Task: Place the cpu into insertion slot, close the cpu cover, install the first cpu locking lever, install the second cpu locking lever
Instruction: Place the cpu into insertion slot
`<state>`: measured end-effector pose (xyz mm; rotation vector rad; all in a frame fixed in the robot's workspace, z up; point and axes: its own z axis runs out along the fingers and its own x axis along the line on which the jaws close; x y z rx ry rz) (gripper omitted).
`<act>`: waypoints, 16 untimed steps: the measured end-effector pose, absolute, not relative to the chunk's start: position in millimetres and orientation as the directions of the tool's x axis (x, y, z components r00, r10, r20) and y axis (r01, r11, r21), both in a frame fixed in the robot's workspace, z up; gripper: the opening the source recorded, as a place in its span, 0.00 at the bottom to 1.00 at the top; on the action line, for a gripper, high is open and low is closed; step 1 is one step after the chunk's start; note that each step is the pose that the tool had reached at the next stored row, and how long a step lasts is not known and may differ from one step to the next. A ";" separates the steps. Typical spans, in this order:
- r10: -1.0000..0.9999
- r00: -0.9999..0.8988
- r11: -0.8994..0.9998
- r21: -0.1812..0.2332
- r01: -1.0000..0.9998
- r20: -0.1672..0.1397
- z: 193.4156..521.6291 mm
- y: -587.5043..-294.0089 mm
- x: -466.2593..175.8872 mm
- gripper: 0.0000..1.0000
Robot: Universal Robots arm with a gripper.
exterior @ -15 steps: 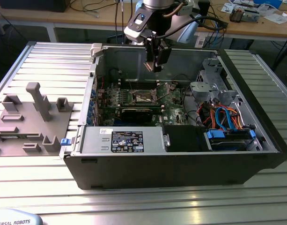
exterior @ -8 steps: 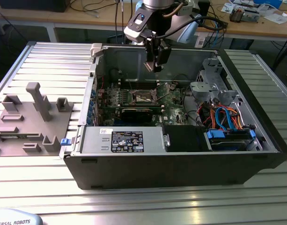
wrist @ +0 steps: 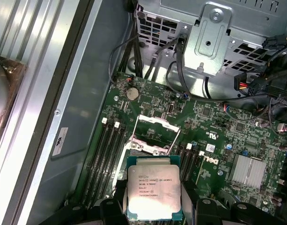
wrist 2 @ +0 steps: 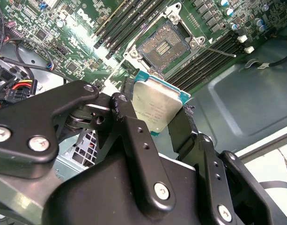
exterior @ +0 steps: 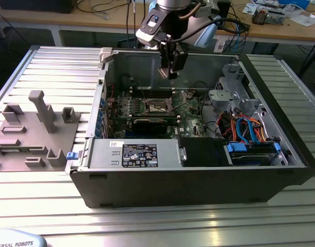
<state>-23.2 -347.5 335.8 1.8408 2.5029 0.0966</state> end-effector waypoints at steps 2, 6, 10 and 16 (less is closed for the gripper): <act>0.955 -0.297 0.296 0.070 0.953 0.010 335.8 -347.5 -23.2 0.54; 0.956 -0.294 0.293 0.070 0.954 0.010 335.7 -347.5 -23.2 0.54; 0.956 -0.292 0.290 0.070 0.954 0.010 335.6 -347.5 -23.2 0.54; 0.958 -0.288 0.286 0.070 0.956 0.010 335.5 -347.5 -23.2 0.54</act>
